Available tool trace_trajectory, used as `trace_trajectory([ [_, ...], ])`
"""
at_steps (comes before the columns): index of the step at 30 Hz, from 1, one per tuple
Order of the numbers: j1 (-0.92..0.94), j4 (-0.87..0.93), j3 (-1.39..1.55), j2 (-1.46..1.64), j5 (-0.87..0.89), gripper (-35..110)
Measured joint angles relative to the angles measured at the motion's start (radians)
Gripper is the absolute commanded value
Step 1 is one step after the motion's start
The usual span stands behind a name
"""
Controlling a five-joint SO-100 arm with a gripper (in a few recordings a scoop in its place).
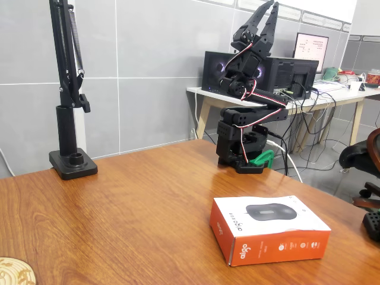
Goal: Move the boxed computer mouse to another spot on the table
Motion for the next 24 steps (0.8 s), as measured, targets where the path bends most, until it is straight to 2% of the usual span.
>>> trace_trajectory([
  [24, 0.0, 0.0, 0.0, 0.0, 0.009, 0],
])
